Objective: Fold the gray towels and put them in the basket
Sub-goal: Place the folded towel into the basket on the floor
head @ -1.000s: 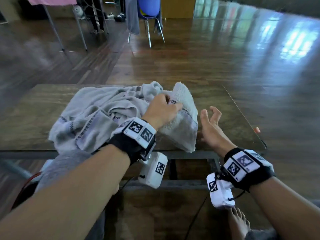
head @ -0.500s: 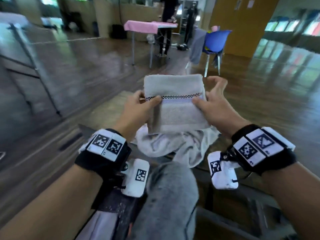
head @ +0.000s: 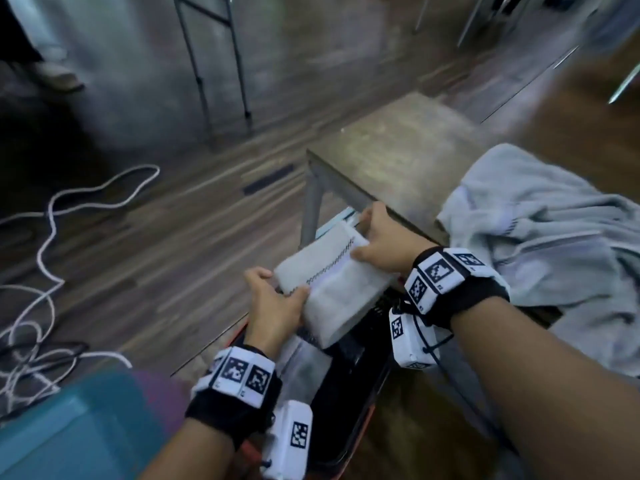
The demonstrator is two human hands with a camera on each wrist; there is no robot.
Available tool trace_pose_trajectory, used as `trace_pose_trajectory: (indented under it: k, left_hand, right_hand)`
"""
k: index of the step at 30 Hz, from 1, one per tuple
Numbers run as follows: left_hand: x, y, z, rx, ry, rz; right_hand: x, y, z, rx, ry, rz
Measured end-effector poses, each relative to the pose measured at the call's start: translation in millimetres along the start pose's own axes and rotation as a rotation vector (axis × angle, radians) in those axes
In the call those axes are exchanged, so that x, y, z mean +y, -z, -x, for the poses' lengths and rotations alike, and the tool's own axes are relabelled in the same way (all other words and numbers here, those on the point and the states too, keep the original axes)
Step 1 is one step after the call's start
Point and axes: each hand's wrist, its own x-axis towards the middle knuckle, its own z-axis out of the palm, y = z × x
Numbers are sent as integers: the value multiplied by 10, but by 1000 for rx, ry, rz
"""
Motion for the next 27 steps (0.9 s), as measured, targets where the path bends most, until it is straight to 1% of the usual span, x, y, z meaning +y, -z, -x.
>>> trace_pose_trajectory:
  k: [3, 6, 8, 10, 15, 17, 19, 23, 27]
  left_hand:
    - [-508, -164, -102, -92, 182, -67]
    - [-844, -398, -240, -182, 363, -39]
    - [-972, -543, -373, -221, 472, -28]
    - [-1099, -669, -561, -225, 544, -44]
    - [-1398, -893, -1063, -143, 647, -5]
    - [-1515, -909, -1189, -100, 703, 5]
    - [-1656, -913, -1267, -41, 726, -15]
    - [-1820, -910, -1268, 26, 710, -16]
    - [-1879, -918, -1179, 77, 677, 22]
  right_hand:
    - [305, -484, -325, -144, -122, 62]
    - [602, -871, -535, -234, -215, 80]
    - [745, -1058, -630, -258, -252, 57]
    - [860, -1194, -732, -244, -252, 43]
    - [1009, -1389, -997, -220, -216, -7]
    - [1071, -1483, -1046, -229, -230, -38]
    - [1157, -1594, -1059, -254, -267, -19]
    - [1339, -1788, -1001, -346, -392, 36]
    - [1468, -1938, -971, -440, -460, -4]
